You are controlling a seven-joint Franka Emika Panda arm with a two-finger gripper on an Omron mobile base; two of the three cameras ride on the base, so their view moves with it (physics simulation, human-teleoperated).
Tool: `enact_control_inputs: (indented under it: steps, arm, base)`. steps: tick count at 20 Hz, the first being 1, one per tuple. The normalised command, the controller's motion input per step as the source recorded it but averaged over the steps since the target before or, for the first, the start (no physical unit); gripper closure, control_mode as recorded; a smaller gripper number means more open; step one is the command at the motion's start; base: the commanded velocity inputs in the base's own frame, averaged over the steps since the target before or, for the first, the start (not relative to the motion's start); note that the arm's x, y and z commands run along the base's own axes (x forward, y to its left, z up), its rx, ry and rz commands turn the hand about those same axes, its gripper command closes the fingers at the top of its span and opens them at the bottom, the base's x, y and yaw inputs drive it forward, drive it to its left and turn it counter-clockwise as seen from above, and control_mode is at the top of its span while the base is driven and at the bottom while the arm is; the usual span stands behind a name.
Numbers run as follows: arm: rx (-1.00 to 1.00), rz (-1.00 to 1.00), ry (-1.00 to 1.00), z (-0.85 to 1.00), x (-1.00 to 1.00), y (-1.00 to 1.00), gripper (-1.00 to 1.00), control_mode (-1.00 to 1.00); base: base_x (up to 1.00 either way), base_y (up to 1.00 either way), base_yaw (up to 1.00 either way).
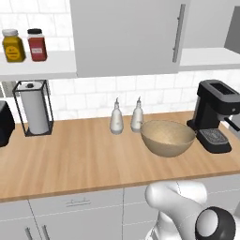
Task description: Open the cabinet, pick up the bread from the cabinet and place it in the basket. Then move the basket to the dining counter.
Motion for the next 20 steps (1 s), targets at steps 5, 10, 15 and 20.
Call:
enact_control_inputs:
  steps: [5, 10, 15, 20]
  arm:
    - [0.0, -0.46, 0.0, 0.3, -0.79, -0.45, 1.0, -1.0]
    - [0.27, -0.23, 0.0, 0.66, -1.0, 0.01, 1.0, -1.0]
    - [0.3, -0.16, 0.0, 0.64, -1.0, 0.0, 1.0, -1.0]
    - [0.25, -0.06, 0.01, 0.22, -1.0, 0.56, 1.0, -1.0]
  base:
    - [0.0, 0.0, 0.0]
    - [0.0, 0.0, 0.0]
    - [0.0, 0.0, 0.0]
    - [0.0, 0.0, 0.0]
